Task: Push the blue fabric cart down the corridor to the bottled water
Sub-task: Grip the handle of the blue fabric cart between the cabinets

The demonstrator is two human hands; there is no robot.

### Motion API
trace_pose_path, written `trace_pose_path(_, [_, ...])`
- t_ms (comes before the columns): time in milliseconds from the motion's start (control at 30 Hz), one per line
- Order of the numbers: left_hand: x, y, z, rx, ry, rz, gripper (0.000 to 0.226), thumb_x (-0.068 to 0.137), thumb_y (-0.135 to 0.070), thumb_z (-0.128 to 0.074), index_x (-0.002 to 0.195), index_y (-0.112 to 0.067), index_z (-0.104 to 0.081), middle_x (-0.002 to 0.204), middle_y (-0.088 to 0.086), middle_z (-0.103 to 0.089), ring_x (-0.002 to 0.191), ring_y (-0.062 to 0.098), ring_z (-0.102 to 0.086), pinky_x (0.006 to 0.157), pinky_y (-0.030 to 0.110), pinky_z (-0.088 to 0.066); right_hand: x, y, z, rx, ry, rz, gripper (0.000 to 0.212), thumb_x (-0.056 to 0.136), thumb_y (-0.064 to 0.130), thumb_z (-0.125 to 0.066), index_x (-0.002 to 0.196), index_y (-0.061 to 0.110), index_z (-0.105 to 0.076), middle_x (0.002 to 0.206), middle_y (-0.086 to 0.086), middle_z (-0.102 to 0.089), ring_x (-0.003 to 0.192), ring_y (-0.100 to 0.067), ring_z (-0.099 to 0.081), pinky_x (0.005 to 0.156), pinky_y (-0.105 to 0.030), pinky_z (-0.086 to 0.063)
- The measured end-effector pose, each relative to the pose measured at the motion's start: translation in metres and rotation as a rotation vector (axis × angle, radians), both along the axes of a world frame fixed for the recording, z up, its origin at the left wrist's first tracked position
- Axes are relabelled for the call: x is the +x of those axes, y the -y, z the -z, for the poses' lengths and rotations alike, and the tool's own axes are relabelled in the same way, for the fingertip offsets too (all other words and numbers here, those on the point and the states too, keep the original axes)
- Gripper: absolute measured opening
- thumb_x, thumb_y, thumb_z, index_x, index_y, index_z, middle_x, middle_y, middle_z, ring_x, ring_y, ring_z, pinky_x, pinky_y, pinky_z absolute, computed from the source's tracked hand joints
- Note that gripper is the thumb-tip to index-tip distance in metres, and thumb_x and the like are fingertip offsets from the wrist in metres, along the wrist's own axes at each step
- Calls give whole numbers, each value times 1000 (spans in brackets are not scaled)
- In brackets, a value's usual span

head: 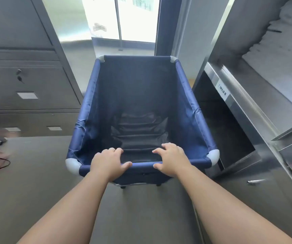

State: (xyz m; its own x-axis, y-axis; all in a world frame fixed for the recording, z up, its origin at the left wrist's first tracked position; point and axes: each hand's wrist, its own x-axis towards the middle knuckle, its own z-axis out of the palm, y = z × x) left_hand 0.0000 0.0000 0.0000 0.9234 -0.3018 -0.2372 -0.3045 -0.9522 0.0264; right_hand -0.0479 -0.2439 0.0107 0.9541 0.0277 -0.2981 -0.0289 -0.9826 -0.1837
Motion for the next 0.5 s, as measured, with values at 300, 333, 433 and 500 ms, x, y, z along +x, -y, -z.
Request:
trace_pose_path(300, [13, 4, 35, -74, -243, -96, 68, 85, -82, -41, 131, -34, -56, 122, -9, -65, 110, 18, -62, 90, 39, -45, 2, 3, 37, 241, -153, 177, 71, 86, 64, -53, 148, 34, -37, 145, 0, -46, 130, -23, -47, 109, -40, -34])
trace_pose_path(333, [14, 4, 37, -42, -269, -74, 65, 83, -82, -42, 125, -34, -57, 115, -10, -65, 105, 18, -62, 88, 39, -45, 1, 3, 41, 211, -154, 161, 71, 86, 64, -53, 148, 33, -38, 142, -1, -49, 128, -23, -48, 108, -39, -33])
trace_pose_path(433, [12, 3, 48, 32, -280, -38, 55, 81, -80, -46, 109, -34, -58, 102, -10, -65, 95, 18, -61, 83, 39, -44, 0, 0, 50, 110, -134, 109, 68, 86, 62, -51, 147, 34, -41, 134, 0, -57, 125, -24, -52, 106, -39, -31])
trace_pose_path(500, [11, 2, 55, 69, -231, -6, 46, 83, -75, -51, 101, -32, -55, 99, -9, -65, 90, 19, -60, 80, 39, -42, 1, -3, 56, 66, -112, 101, 59, 90, 58, -46, 145, 35, -43, 131, 0, -60, 122, -25, -51, 104, -40, -29])
